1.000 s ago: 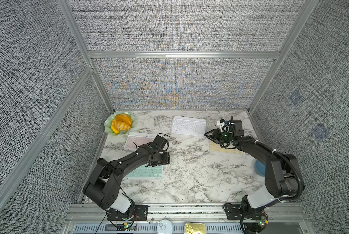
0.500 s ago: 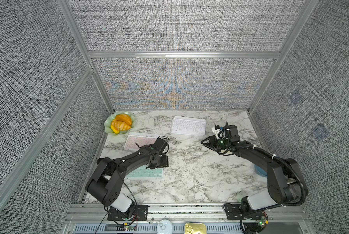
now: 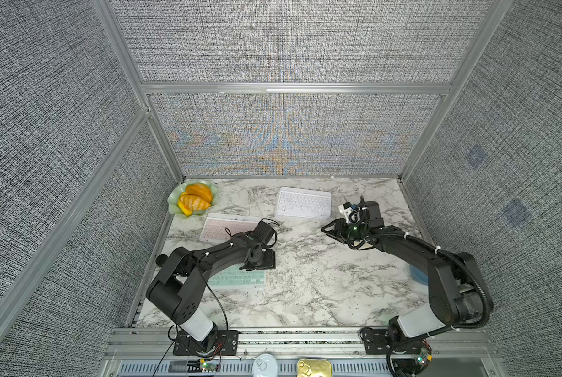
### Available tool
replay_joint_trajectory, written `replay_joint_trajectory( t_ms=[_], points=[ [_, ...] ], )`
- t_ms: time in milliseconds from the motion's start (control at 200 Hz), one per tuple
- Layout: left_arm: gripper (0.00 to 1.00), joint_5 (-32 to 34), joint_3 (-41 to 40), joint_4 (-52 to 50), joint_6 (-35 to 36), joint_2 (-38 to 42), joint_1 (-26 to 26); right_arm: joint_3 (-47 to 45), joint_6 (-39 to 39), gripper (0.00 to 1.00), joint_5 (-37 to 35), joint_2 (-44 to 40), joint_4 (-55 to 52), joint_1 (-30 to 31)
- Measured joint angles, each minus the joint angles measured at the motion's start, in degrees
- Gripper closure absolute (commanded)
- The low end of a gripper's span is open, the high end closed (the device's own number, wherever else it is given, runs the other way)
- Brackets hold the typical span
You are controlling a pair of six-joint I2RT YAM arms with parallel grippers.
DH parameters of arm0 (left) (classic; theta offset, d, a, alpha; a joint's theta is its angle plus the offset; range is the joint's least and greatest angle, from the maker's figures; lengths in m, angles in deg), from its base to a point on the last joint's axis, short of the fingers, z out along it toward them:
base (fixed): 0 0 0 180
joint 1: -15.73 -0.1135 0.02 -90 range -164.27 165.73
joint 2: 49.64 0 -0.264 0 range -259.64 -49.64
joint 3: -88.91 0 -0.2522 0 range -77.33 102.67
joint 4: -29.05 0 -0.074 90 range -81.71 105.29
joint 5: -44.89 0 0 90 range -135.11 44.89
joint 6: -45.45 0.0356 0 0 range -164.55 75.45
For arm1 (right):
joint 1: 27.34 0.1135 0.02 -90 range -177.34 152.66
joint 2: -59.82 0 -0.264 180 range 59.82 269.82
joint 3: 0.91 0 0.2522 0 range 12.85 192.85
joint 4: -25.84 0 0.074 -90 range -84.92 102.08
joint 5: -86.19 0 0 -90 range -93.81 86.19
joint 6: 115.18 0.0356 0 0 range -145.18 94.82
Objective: Stack the numeric keypads
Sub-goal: Move the numeric keypad to the center of the board.
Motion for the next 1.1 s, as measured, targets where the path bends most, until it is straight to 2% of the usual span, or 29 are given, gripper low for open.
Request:
replay_joint_trajectory(
  t_ms=[290, 800, 1101],
  points=[
    [0.31, -3.6, 5.8, 6.2, -1.1, -6.3, 3.7, -2.6, -0.1, 0.59, -0.9, -3.9, -0.2, -0.1],
    [0.31, -13.2, 14.7, 23.9, -6.3, -17.3, 9.0, -6.0, -1.7, 0.59, -4.2, -11.5, -5.7, -6.7],
    [0.31, -17.8, 21.1, 28.7, -9.2, -23.6, 12.0, -7.1, -1.7, 0.59, -5.4, -14.2, -7.7, -8.7]
  ],
)
